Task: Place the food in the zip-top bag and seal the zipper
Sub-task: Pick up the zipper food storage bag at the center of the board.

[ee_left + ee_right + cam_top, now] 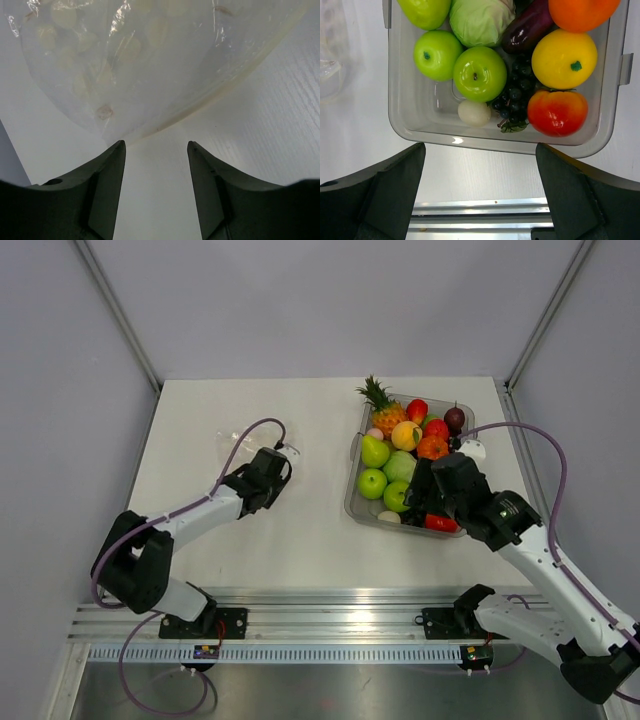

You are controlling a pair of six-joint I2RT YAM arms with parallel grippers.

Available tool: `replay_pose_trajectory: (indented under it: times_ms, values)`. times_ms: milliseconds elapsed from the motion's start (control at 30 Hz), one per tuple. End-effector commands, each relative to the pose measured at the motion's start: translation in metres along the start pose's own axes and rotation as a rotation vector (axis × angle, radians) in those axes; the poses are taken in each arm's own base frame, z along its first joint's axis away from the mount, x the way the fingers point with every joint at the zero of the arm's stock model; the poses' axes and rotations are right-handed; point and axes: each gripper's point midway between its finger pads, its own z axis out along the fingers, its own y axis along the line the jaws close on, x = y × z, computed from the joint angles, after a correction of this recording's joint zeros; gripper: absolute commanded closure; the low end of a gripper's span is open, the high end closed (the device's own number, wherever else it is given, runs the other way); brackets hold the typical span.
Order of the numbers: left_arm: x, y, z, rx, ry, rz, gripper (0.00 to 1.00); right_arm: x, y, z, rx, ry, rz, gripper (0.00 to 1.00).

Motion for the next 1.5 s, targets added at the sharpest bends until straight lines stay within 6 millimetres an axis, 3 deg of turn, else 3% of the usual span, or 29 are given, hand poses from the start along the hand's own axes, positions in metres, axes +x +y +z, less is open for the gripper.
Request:
replay_pose_trajectory:
  times_ms: [0,167,367,500,533,667,700,733,767,800,833,900,933,1033,1200,1400,1467]
  values:
    - [-0.035,0.007,0.015,-0.030,-0.155,0.000,0.46,-0.009,0.008,-0.008,-0.049,-0.037,0.018,0.01]
    - [-0.039,0.013,0.031,-0.080,-0.135,-0.019,0.55,-0.008,0.002,-0.012,-0.040,-0.046,0.018,0.00]
    - [-0.037,0.017,0.041,-0.132,-0.127,-0.022,0.58,-0.006,-0.006,-0.016,-0.021,-0.051,0.022,0.01]
    - [-0.042,0.029,0.043,-0.203,-0.144,-0.031,0.84,-0.006,-0.007,-0.017,-0.022,-0.052,0.031,0.01]
    - [-0.041,0.030,0.043,-0.210,-0.138,-0.025,0.99,-0.005,-0.008,-0.017,-0.019,-0.049,0.030,0.00]
    - [-0.045,0.032,0.039,-0.204,-0.071,-0.044,1.00,-0.002,-0.006,-0.014,-0.026,-0.037,0.025,0.01]
    - [-0.068,0.036,0.031,-0.202,-0.097,-0.144,1.00,-0.002,0.000,-0.014,-0.053,-0.035,0.024,0.01]
    - [-0.052,0.032,0.025,-0.178,0.008,-0.140,1.00,0.000,0.003,-0.013,-0.071,-0.028,0.019,0.01]
    - [-0.054,0.023,0.020,-0.116,0.042,-0.170,1.00,0.001,0.008,-0.011,-0.090,-0.019,0.013,0.01]
    - [-0.080,0.022,0.010,-0.070,0.027,-0.255,1.00,-0.002,0.017,-0.010,-0.126,-0.023,0.023,0.01]
    - [-0.064,0.014,-0.002,-0.019,0.125,-0.246,1.00,0.000,0.022,-0.008,-0.149,-0.016,0.022,0.00]
    - [-0.073,-0.006,-0.019,0.112,0.158,-0.333,1.00,-0.002,0.042,-0.003,-0.222,-0.011,0.027,0.01]
    - [-0.080,-0.018,-0.038,0.217,0.177,-0.359,1.00,0.001,0.049,0.004,-0.233,0.004,0.022,0.01]
    - [-0.092,-0.027,-0.070,0.328,0.158,-0.452,1.00,-0.001,0.077,0.007,-0.309,0.001,0.021,0.01]
    - [-0.106,-0.059,-0.111,0.571,0.194,-0.572,1.00,-0.005,0.130,0.010,-0.416,-0.004,0.016,0.01]
    - [-0.119,-0.065,-0.147,0.690,0.158,-0.669,1.00,0.007,0.180,0.021,-0.528,0.042,0.052,0.01]
    - [-0.123,-0.067,-0.157,0.734,0.141,-0.682,1.00,0.014,0.187,0.030,-0.524,0.057,0.057,0.00]
